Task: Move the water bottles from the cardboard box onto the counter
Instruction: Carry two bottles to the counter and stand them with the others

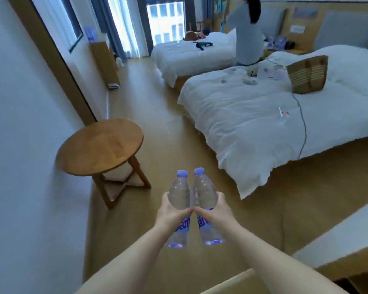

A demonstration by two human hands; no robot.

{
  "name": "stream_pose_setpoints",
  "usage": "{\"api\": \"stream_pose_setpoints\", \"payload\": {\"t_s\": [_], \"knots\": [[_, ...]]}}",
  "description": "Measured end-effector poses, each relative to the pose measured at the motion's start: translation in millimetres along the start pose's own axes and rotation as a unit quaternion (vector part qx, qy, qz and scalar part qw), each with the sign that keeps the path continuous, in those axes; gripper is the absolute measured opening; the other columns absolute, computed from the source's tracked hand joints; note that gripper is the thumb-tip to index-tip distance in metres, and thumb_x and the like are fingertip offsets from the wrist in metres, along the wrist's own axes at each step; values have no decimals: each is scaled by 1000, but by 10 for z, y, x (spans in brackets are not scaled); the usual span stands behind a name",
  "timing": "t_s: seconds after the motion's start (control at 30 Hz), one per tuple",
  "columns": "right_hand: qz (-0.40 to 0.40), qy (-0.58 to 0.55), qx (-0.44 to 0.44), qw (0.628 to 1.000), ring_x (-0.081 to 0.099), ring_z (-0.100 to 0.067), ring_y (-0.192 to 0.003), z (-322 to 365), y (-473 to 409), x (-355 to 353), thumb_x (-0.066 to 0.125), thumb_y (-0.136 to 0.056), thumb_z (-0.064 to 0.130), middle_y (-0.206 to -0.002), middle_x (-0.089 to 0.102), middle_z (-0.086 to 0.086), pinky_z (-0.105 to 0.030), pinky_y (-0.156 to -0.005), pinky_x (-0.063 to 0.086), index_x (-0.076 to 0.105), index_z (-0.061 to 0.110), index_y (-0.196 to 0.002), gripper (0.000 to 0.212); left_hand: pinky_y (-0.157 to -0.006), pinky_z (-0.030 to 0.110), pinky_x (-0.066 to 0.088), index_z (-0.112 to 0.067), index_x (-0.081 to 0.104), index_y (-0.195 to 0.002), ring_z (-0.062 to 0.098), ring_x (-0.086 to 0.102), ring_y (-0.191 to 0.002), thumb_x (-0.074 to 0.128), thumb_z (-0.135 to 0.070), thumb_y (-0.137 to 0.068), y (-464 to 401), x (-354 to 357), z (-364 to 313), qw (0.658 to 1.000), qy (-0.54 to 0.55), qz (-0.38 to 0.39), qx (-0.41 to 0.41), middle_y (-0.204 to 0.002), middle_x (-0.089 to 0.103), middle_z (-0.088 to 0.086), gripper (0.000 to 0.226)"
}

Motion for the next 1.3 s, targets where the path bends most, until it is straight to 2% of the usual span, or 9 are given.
{"api": "stream_pose_setpoints", "payload": {"t_s": [0.07, 0.2, 0.33, 0.5, 0.73, 0.83, 1.0, 1.13, 1.3], "knots": [[-15, 41, -27, 999, 62, -8, -92, 264, -206, 162, 85, -65, 42, -109, 58, 5, -24, -70, 53, 37, 27, -120, 74, -85, 37, 53, -33, 35, -121, 14, 61, -96, 86, -42, -63, -225, -338, -109, 997, -45, -54, 15, -106, 59, -9, 77], [-60, 154, -87, 982, 59, -12, -90, 798, -728, 352, 77, -71, 47, -112, 51, 5, -33, -76, 55, 35, 28, -128, 73, -75, 33, 50, -27, 34, -129, 15, 59, -94, 82, -43, -67, -713, -859, -308, 982, -92, -165, 24, -116, 58, -7, 80], [-93, 183, -128, 970, 58, -16, -92, 1163, -1379, 443, 72, -74, 52, -115, 47, 5, -40, -76, 55, 30, 30, -128, 71, -77, 34, 49, -25, 32, -136, 21, 58, -108, 79, -41, -69, -1271, -1115, -441, 963, -102, -251, -2, -126, 55, -2, 83], [-115, 197, -195, 954, 56, -16, -101, 1665, -2450, 458, 74, -74, 52, -126, 46, 3, -38, -75, 54, 28, 29, -134, 79, -89, 45, 52, -27, 27, -140, 25, 55, -114, 76, -43, -72, -2109, -1281, -777, 932, -96, -349, -30, -129, 52, 2, 85], [-74, 242, -243, 936, 49, -9, -89, 2693, -3942, 452, 72, -75, 53, -118, 48, 6, -25, -63, 38, 27, 31, -129, 74, -89, 45, 53, -27, 25, -141, 23, 54, -118, 76, -43, -75, -3353, -1524, -1637, 917, -67, -391, -30, -136, 48, -3, 84], [-73, 234, -236, 940, 48, -9, -89, 3034, -4519, 516, 70, -74, 55, -120, 47, 6, -28, -65, 39, 27, 31, -130, 75, -89, 40, 52, -26, 23, -144, 24, 54, -119, 74, -42, -78, -3867, -1672, -1920, 917, -55, -394, -33, -138, 46, -1, 85], [-66, 229, -242, 941, 53, -10, -91, 3478, -5534, 752, 70, -73, 57, -119, 48, 7, -28, -66, 46, 26, 33, -129, 76, -94, 44, 49, -25, 23, -144, 25, 51, -122, 73, -42, -79, -4888, -1994, -2191, 916, -36, -397, -44, -138, 45, 0, 84], [-69, 235, -240, 940, 57, -14, -100, 3888, -6504, 1068, 70, -74, 54, -123, 47, 6, -36, -74, 53, 26, 32, -132, 76, -95, 43, 47, -23, 24, -144, 25, 50, -124, 73, -43, -78, -5941, -2341, -2429, 914, -42, -403, -36, -139, 45, 2, 85], [-73, 239, -243, 937, 58, -15, -102, 4515, -7599, 1408, 70, -75, 51, -125, 48, 7, -39, -79, 54, 28, 31, -135, 76, -97, 44, 45, -18, 24, -147, 25, 48, -127, 74, -42, -77, -7201, -2874, -2893, 916, -25, -399, -24, -143, 43, 2, 89]]}}
Point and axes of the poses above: each hand's wrist, its own y-axis away from the middle knuckle, its own x-axis out of the palm, z = x × y, the point moved 9 cm from there along -y, towards the middle knuckle
